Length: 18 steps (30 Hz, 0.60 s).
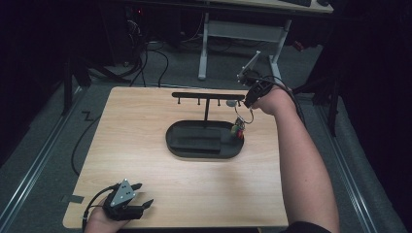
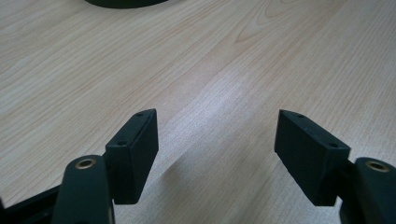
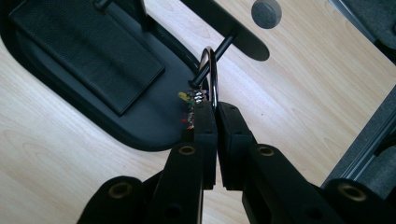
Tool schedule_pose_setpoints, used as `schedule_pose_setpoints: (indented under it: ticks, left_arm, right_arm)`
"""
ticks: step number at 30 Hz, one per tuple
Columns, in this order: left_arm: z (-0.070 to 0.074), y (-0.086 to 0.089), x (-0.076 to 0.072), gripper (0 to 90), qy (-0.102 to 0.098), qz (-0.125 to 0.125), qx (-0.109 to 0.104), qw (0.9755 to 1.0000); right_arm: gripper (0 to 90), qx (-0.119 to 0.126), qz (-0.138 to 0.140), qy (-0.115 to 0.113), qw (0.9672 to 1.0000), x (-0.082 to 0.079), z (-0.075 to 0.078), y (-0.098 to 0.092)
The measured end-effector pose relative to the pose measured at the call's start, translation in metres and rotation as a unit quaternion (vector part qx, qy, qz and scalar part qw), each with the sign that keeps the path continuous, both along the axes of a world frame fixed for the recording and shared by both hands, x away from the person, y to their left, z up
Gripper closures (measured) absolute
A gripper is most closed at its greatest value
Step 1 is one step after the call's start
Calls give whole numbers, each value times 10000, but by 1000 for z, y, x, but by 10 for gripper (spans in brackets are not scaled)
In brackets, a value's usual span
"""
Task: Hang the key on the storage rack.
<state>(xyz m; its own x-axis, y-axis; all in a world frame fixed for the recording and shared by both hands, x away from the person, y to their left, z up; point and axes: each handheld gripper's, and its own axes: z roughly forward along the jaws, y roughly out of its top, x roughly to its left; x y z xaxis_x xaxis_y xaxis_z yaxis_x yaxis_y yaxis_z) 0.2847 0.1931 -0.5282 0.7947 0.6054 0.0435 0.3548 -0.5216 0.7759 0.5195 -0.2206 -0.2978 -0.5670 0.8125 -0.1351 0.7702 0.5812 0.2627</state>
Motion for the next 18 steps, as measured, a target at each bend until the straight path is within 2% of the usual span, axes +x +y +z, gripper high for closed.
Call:
schedule_pose_setpoints:
  ticks: [8, 10, 12, 13, 14, 18]
  left_arm:
    - [0, 0, 0, 311, 4, -6, 36, 10000]
    - [0, 0, 0, 311, -3, 1, 25, 10000]
    - [0, 0, 1, 311, -1, 3, 20, 10000]
    - [-1, 0, 1, 310, -4, 7, 14, 10000]
    - [-1, 0, 1, 311, -2, 5, 14, 10000]
    - [0, -1, 1, 311, -3, -10, 29, 10000]
  right_arm:
    - [874, -102, -48, -110, 9999, 9, -8, 5]
    - [856, -174, -67, -197, 9996, 10, -9, 6]
    - [831, -146, -91, -278, 9995, 9, -6, 6]
    - [824, -120, -188, -341, 9992, 8, -4, 6]
    - [823, -45, -191, -385, 9991, 7, 0, 5]
    - [789, -6, -146, -462, 9988, -4, 8, 3]
